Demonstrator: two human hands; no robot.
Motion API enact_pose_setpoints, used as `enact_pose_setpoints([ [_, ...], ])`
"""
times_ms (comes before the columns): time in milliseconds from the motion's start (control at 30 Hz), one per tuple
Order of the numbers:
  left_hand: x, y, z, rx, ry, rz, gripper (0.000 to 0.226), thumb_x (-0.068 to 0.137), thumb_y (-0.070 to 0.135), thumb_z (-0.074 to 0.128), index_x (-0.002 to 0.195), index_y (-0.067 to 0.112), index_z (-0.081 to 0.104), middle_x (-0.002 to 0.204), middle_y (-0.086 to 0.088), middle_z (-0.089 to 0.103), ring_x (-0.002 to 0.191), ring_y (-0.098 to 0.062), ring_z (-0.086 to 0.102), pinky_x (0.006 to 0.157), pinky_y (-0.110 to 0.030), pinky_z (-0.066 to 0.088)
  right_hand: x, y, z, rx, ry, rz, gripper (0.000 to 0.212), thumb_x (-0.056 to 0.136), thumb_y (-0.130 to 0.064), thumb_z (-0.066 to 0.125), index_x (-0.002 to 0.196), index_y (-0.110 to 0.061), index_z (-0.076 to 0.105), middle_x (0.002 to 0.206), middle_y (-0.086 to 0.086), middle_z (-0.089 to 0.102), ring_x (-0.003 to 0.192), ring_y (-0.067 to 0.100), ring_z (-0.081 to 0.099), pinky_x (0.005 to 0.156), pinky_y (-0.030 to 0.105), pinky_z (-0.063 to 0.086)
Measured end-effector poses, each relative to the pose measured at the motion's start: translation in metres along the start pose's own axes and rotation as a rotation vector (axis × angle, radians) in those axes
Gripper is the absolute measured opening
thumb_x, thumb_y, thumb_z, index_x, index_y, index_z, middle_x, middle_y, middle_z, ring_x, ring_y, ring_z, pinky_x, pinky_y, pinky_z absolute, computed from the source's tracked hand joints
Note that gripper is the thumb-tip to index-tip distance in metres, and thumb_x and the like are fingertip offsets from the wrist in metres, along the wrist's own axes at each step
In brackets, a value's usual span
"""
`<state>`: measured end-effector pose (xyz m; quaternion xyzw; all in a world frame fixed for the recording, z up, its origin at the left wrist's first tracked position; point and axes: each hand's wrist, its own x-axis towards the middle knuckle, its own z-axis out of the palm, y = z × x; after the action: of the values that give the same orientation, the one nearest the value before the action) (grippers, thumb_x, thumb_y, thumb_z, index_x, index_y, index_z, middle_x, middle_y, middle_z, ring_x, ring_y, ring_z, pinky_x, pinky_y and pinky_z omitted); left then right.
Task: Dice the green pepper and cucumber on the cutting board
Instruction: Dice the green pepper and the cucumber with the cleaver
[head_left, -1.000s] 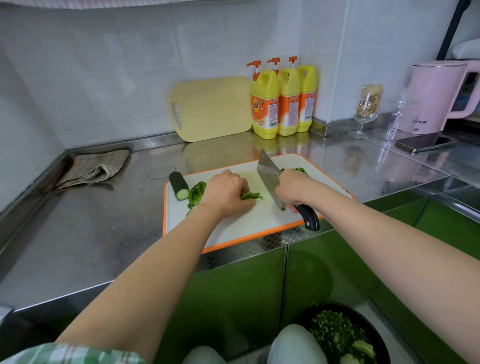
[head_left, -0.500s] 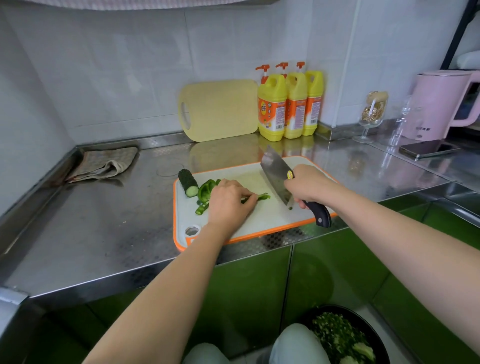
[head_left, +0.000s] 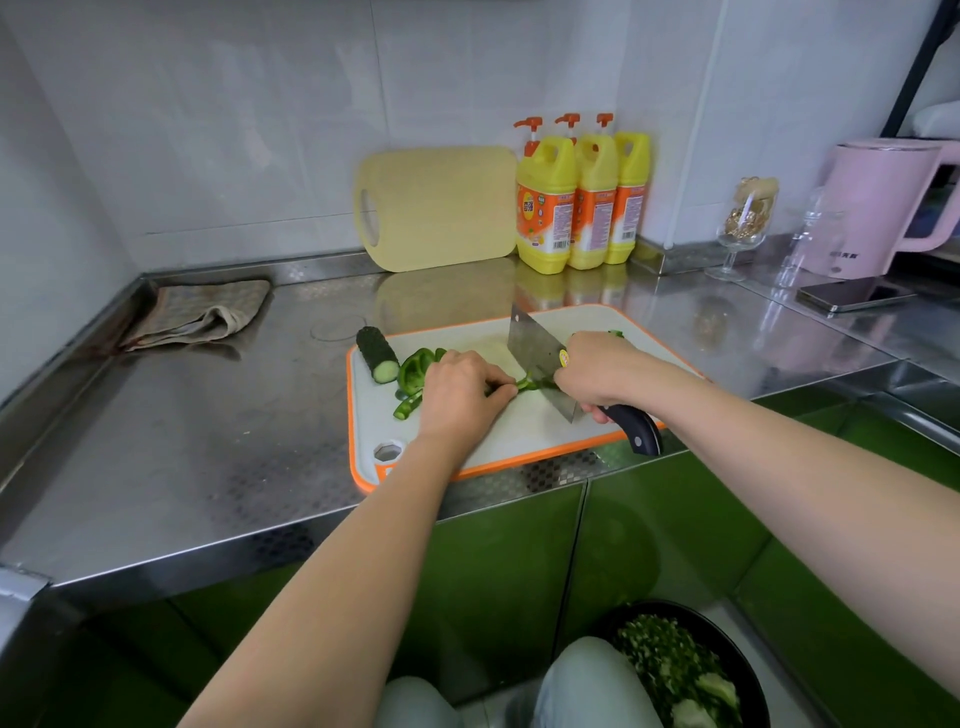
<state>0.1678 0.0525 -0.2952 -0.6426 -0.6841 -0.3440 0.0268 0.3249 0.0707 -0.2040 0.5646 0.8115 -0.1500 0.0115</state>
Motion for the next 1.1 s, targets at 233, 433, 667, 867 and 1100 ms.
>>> enact_pose_setpoints([
  [233, 0.0, 0.0, 0.0, -0.002, -0.009, -0.005, 0.013, 0.085, 0.033, 0.069, 0.09, 0.025, 0.078, 0.088, 0.001, 0.069, 0.089, -0.025, 0.053, 0.078, -0.038, 0.042, 0.011, -0.003, 0.014, 0.089, 0.053, 0.024, 0.016, 0.089, -0.002, 0.047, 0.077, 0.001, 0.057, 0.054, 0.014, 0.057, 0.047, 0.025, 0.058, 0.048, 0.024, 0.043],
  [433, 0.0, 0.001, -0.001, 0.017, -0.006, 0.018, 0.012, 0.085, 0.031, 0.069, 0.092, 0.024, 0.077, 0.092, 0.0, 0.068, 0.093, -0.024, 0.055, 0.08, -0.037, 0.042, 0.017, 0.013, 0.011, 0.225, 0.224, -0.014, 0.021, 0.092, -0.011, 0.037, 0.075, -0.005, 0.047, 0.056, 0.014, 0.058, 0.048, 0.028, 0.062, 0.044, 0.022, 0.037],
  [667, 0.0, 0.001, -0.001, 0.023, 0.005, 0.028, 0.012, 0.085, 0.03, 0.07, 0.09, 0.023, 0.078, 0.089, -0.001, 0.069, 0.089, -0.025, 0.053, 0.079, -0.038, 0.042, -0.001, 0.0, 0.0, 0.096, 0.031, -0.025, 0.019, 0.086, -0.002, 0.044, 0.084, 0.003, 0.062, 0.07, 0.02, 0.068, 0.054, 0.029, 0.06, 0.048, 0.024, 0.043],
  [867, 0.0, 0.003, -0.002, 0.025, 0.008, 0.026, 0.01, 0.083, 0.029, 0.071, 0.085, 0.021, 0.077, 0.086, -0.002, 0.069, 0.086, -0.026, 0.052, 0.076, -0.037, 0.042, 0.005, -0.005, 0.013, 0.116, 0.036, 0.0, 0.015, 0.09, -0.001, 0.045, 0.085, 0.002, 0.058, 0.058, 0.014, 0.056, 0.05, 0.026, 0.056, 0.046, 0.023, 0.043],
  [1100, -0.001, 0.003, -0.002, 0.017, -0.006, 0.014, 0.011, 0.084, 0.028, 0.07, 0.089, 0.021, 0.077, 0.088, -0.002, 0.068, 0.089, -0.025, 0.052, 0.078, -0.037, 0.042, 0.014, 0.006, 0.012, 0.25, 0.196, -0.018, 0.018, 0.09, -0.008, 0.039, 0.073, -0.008, 0.045, 0.054, 0.012, 0.053, 0.042, 0.025, 0.057, 0.042, 0.02, 0.038],
])
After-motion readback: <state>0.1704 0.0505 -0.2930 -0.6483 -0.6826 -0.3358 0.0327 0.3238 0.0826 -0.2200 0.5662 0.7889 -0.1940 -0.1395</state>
